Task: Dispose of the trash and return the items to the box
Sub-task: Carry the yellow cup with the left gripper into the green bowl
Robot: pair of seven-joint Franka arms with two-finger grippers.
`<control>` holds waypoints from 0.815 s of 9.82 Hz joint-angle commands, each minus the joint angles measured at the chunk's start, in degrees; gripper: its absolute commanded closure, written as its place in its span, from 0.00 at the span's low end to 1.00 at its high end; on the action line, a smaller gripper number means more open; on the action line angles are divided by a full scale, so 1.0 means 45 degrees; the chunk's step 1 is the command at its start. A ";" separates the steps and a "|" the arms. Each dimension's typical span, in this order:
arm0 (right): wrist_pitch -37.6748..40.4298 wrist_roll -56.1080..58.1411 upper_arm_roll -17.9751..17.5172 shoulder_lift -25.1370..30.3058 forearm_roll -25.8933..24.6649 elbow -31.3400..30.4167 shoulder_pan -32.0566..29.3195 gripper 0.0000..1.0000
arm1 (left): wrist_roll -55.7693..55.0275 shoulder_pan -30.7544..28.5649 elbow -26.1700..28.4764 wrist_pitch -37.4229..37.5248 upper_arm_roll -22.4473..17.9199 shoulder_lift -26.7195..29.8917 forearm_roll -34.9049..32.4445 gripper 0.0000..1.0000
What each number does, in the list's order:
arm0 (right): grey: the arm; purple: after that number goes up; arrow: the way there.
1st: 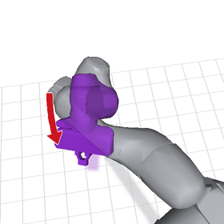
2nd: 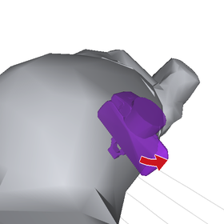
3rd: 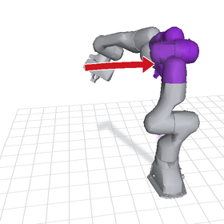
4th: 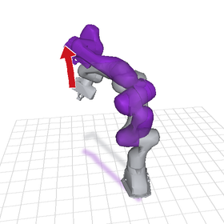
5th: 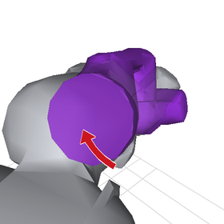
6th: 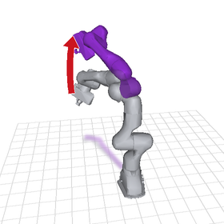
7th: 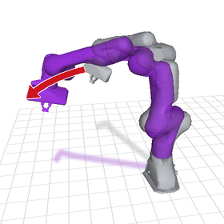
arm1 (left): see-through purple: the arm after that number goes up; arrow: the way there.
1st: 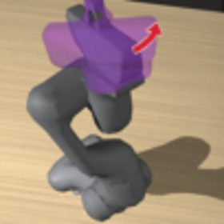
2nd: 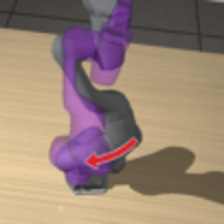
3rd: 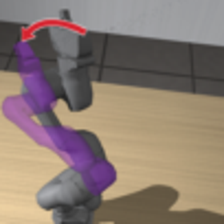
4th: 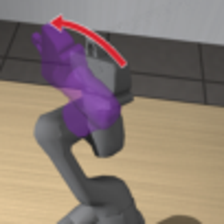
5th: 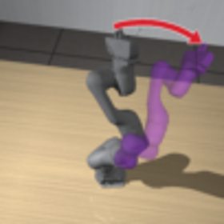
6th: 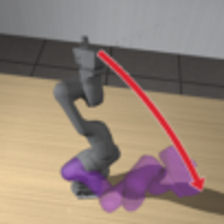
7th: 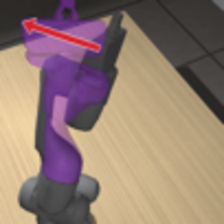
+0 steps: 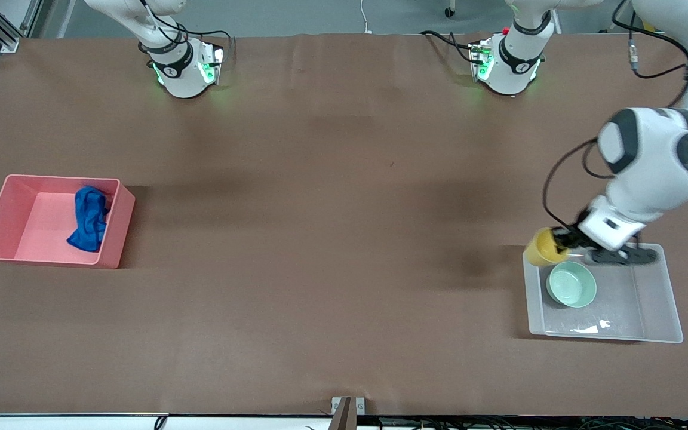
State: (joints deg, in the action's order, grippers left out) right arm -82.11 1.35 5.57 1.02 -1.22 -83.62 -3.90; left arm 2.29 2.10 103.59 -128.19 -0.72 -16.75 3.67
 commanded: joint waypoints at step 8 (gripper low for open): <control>0.0161 -0.0065 -0.0066 -0.0012 0.0153 0.0144 -0.0071 0.00 | 0.3672 -0.0232 -0.2767 -0.0026 -0.1891 -0.4618 0.1040 0.75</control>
State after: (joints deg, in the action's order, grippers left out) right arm -82.04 1.35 5.53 1.02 -1.22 -83.59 -3.88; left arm 17.70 0.81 91.79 -127.26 -8.78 -35.57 7.24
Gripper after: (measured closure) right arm 0.000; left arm 0.934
